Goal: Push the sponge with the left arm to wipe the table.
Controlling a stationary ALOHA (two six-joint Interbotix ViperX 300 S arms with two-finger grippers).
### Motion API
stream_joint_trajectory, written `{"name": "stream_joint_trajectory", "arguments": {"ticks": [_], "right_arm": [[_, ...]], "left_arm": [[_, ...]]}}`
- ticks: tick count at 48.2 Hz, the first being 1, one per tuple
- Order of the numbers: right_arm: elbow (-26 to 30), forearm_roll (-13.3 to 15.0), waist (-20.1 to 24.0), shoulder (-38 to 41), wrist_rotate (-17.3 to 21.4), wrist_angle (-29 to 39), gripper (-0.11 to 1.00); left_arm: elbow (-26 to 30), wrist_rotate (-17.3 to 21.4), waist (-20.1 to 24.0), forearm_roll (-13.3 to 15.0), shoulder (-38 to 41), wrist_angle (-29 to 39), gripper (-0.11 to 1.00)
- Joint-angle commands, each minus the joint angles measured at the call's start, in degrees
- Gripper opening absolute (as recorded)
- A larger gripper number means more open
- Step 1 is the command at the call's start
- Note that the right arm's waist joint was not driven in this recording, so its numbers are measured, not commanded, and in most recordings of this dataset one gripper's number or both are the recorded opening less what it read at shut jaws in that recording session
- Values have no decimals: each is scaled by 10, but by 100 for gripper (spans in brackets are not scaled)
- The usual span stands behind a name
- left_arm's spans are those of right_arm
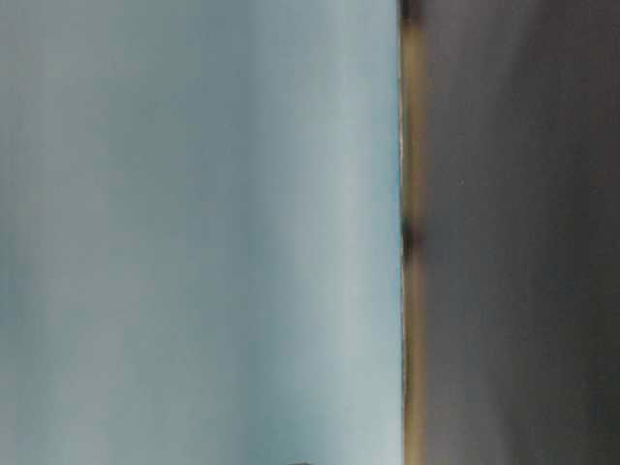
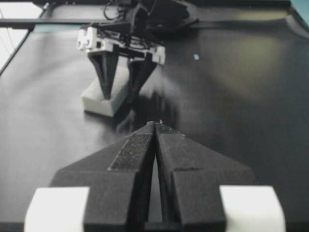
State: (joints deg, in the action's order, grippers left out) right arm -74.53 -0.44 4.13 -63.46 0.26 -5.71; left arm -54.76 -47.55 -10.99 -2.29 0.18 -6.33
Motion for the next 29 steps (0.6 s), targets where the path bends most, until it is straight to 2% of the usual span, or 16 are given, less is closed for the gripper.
{"name": "stream_joint_trajectory", "arguments": {"ticks": [1,14,24,29], "right_arm": [[4,-2,0,4,1,-4,0],[4,-2,0,2,1,-3,0],[3,-2,0,0,1,-3,0],[3,-2,0,-1,1,-3,0]], "left_arm": [[9,4,-8,-3,-10,-2,61],[29,58,3,-3,-98,2,61],[29,112,18,-3,-188,2,61],[23,126,23,-3,-232,2,61]]}}
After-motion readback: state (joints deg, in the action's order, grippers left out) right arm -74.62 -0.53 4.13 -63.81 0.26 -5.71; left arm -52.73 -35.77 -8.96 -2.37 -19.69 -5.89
